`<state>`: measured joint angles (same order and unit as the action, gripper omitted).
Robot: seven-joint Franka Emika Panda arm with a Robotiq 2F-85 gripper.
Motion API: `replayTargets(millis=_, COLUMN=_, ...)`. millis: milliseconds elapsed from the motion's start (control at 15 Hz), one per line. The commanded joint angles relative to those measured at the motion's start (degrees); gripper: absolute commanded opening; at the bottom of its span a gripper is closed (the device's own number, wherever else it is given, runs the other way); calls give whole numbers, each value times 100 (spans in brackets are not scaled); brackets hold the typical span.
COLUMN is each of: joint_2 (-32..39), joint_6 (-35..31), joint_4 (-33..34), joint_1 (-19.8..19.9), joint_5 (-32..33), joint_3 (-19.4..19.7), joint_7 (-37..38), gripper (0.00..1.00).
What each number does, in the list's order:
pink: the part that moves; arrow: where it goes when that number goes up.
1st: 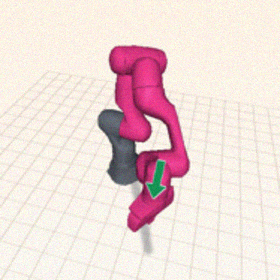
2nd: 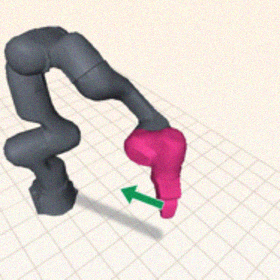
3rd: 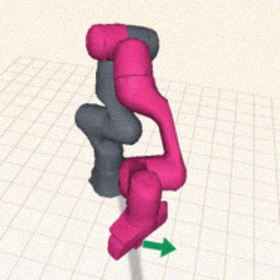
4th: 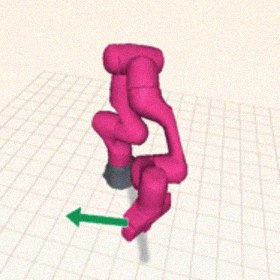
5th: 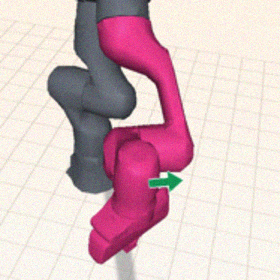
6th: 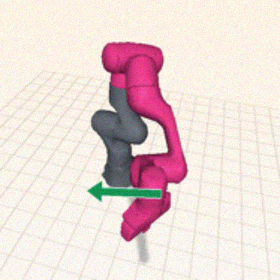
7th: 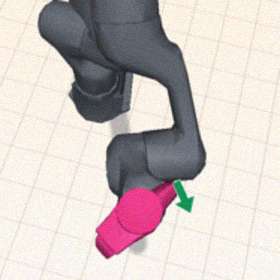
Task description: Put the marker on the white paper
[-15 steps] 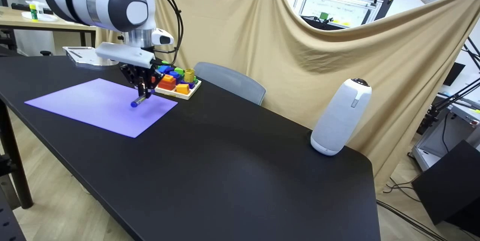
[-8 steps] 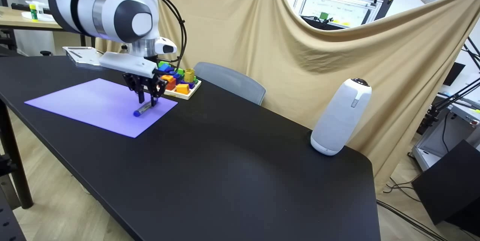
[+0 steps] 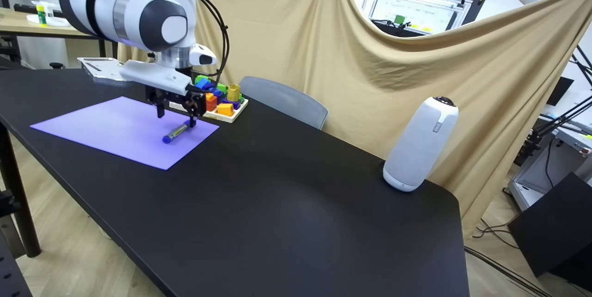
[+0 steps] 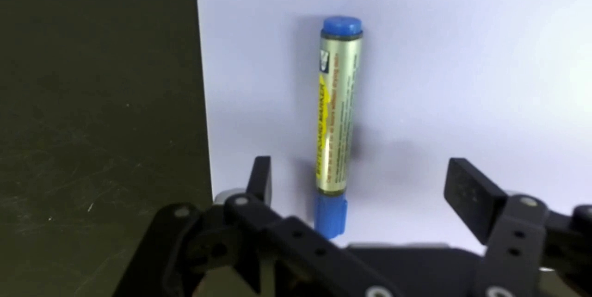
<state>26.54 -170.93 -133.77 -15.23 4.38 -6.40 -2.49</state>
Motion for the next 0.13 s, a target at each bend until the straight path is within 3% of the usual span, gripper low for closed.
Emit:
replayTargets(millis=0, joint_2=-483, joint_6=240, joint_4=-294, joint_1=174, joint_5=165, joint_3=-159, joint_7=-238, gripper=100)
replayTargets(millis=67, joint_2=-605, joint_6=358, joint_4=-356, joint_1=171, joint_5=240, joint_3=-157, joint_7=-349, gripper=100)
